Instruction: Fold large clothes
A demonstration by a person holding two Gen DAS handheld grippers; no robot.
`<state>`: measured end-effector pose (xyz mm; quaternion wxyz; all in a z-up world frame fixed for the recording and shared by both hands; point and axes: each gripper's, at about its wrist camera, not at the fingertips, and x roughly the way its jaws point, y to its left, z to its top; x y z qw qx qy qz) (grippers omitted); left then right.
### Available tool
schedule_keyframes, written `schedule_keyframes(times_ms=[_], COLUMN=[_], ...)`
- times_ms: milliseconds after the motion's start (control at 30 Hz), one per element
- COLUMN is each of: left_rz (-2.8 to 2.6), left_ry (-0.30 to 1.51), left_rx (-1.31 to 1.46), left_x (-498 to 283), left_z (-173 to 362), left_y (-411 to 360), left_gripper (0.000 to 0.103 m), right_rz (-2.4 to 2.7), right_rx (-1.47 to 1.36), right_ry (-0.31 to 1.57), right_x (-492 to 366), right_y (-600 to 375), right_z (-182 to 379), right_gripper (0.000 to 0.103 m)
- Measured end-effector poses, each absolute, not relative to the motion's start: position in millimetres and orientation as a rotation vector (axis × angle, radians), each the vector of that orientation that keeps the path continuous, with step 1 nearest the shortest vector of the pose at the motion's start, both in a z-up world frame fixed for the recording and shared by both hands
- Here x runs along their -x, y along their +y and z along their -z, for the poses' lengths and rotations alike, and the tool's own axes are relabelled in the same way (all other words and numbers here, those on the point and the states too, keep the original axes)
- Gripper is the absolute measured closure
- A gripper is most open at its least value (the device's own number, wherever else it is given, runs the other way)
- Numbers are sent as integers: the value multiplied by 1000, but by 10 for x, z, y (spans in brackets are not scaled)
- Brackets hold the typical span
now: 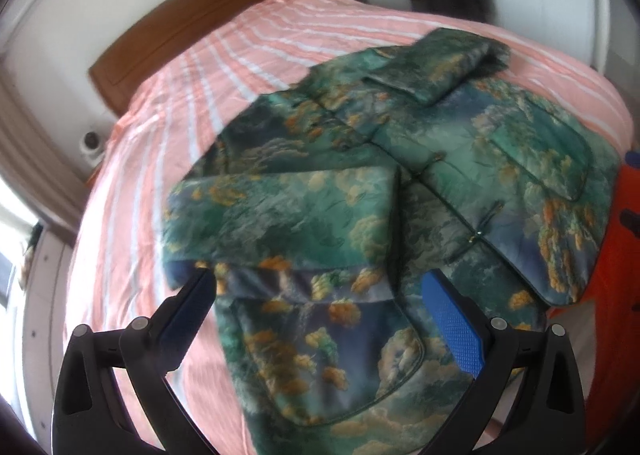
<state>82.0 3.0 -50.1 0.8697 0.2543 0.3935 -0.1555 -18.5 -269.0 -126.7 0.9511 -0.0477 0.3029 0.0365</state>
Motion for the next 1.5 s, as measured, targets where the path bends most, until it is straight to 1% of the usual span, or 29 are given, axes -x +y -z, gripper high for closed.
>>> schedule_keyframes(times_ms=[167, 267, 333, 400, 433, 467, 567, 633, 733, 800, 867, 900, 933, 967, 1033, 1067, 1100, 1167, 1200, 1233, 1267, 1333, 1400, 1467, 1500], left_rz=[350, 320, 333, 385, 396, 381, 297, 204, -9, -191, -424, -558, -647, -727, -810, -808, -795, -756, -725, -698, -669, -593, -534, -482, -458], left_ry=[856, 932, 960, 985, 1008, 1003, 925, 875, 802, 776, 761, 764, 781, 802, 827, 831, 835, 831, 822, 819, 817, 811, 813, 817, 820], left_rx=[-673, -699, -685, -606, -538, -488, -247, -62, 179, 298, 400, 428, 443, 452, 494, 532, 561, 579, 571, 556, 542, 516, 492, 469, 458], left_x=[-1109, -1349, -1449, -1493, -1522, -1529, -1543, -1532, -1430, -1313, -1105, -957, -836, -709, -443, -306, -216, -82, -31, -33, -74, -144, -190, -241, -257], left_z=[919, 1280, 1427, 1416, 1345, 1252, 733, 412, 152, 151, 276, 383, 482, 573, 732, 796, 838, 862, 853, 812, 779, 742, 711, 691, 689], left_y=[-197, -213, -203, -154, -97, -31, 534, 1158, 2287, 3021, 3784, 4138, 4374, 4558, 4796, 4860, 4869, 4759, 4653, 4481, 4280, 3961, 3637, 3284, 3116], left_gripper=[0, 0, 2, 37, 74, 90, 93, 94, 94, 93, 90, 85, 69, 57, 50, 45, 42, 32, 30, 26, 23, 21, 21, 21, 21], right_rz=[-78, -78, -76, -75, -75, -76, -81, -85, -89, -91, -92, -94, -95, -96, -106, -116, -128, -156, -163, -167, -168, -179, -188, -190, -187], right_rx=[96, 112, 122, 128, 131, 132, 139, 146, 144, 136, 126, 120, 117, 113, 86, 72, 66, 106, 142, 208, 261, 398, 579, 804, 898], right_ry=[646, 644, 642, 644, 647, 648, 647, 647, 653, 659, 661, 664, 668, 672, 683, 688, 693, 710, 716, 727, 743, 756, 773, 827, 851], right_x=[132, 159, 178, 183, 181, 181, 189, 194, 175, 147, 128, 118, 110, 101, 69, 42, 4, -194, -313, -537, -725, -1159, -1649, -2175, -2370], right_y=[-2662, -2631, -2616, -2608, -2604, -2600, -2578, -2569, -2565, -2572, -2579, -2582, -2583, -2588, -2648, -2692, -2741, -2839, -2857, -2862, -2842, -2732, -2527, -2281, -2184], right_z=[1314, 1317, 1316, 1318, 1321, 1321, 1319, 1325, 1338, 1345, 1354, 1359, 1361, 1360, 1321, 1282, 1229, 1048, 960, 844, 786, 736, 873, 1241, 1426], right_gripper=[18, 18, 17, 17, 18, 18, 17, 18, 17, 18, 18, 18, 18, 18, 18, 18, 18, 17, 15, 6, 2, 1, 1, 1, 3])
